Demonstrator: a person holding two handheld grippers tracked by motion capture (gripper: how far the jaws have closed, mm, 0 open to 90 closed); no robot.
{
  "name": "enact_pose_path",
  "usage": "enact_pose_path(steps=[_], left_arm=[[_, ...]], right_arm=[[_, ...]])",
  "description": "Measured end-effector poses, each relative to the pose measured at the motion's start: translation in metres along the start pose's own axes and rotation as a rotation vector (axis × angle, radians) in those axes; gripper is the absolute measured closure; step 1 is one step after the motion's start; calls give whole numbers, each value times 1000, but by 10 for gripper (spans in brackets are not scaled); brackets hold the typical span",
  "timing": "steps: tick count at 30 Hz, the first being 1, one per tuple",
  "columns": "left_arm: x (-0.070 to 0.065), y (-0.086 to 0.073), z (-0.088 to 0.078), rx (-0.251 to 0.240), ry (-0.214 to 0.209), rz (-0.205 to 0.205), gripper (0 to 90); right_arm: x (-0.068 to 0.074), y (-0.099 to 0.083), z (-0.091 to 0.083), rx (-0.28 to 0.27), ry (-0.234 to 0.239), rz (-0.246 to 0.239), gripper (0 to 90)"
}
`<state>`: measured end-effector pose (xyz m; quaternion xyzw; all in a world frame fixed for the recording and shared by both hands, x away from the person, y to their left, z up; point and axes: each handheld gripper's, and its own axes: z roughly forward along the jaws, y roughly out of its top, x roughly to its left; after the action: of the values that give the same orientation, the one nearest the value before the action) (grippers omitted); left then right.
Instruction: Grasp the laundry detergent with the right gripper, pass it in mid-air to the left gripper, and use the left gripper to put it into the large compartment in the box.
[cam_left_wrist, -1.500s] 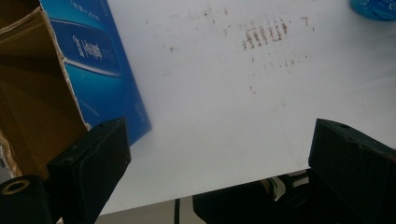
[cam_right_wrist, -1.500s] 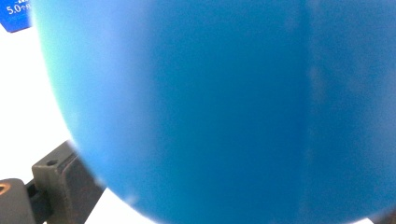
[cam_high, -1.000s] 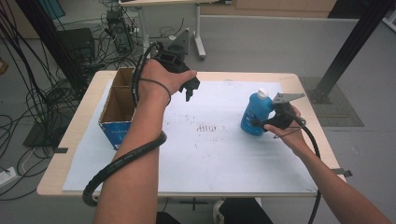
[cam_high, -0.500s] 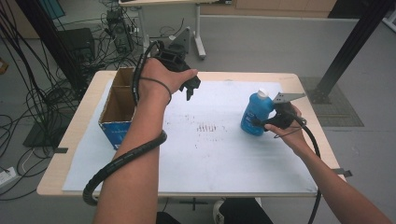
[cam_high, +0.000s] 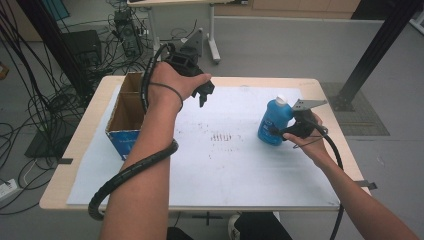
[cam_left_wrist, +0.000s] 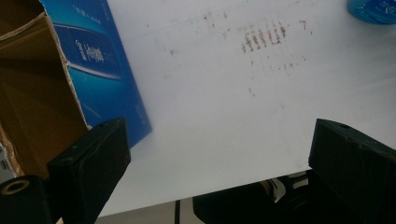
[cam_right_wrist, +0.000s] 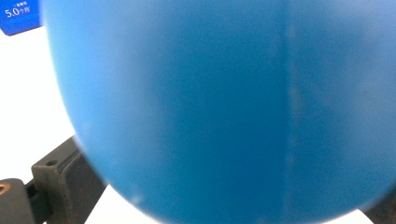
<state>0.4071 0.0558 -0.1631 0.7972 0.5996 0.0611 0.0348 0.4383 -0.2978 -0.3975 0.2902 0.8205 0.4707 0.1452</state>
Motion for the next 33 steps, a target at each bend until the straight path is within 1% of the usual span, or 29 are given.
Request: enact_pose_path(steps=[6, 13, 22, 33], left_arm=[[0, 0, 1, 1, 1, -3, 60], [-1, 0, -1, 2, 1, 4, 61], [-1, -1, -1, -2, 2, -3, 60], [-1, -1, -2, -1, 2, -1, 61]], right_arm=[[0, 0, 0, -2, 1, -2, 15], [1, 1, 0, -5, 1, -1, 15], [1, 1, -1, -9, -3, -1, 15], [2, 1, -1, -9, -2, -2, 15]])
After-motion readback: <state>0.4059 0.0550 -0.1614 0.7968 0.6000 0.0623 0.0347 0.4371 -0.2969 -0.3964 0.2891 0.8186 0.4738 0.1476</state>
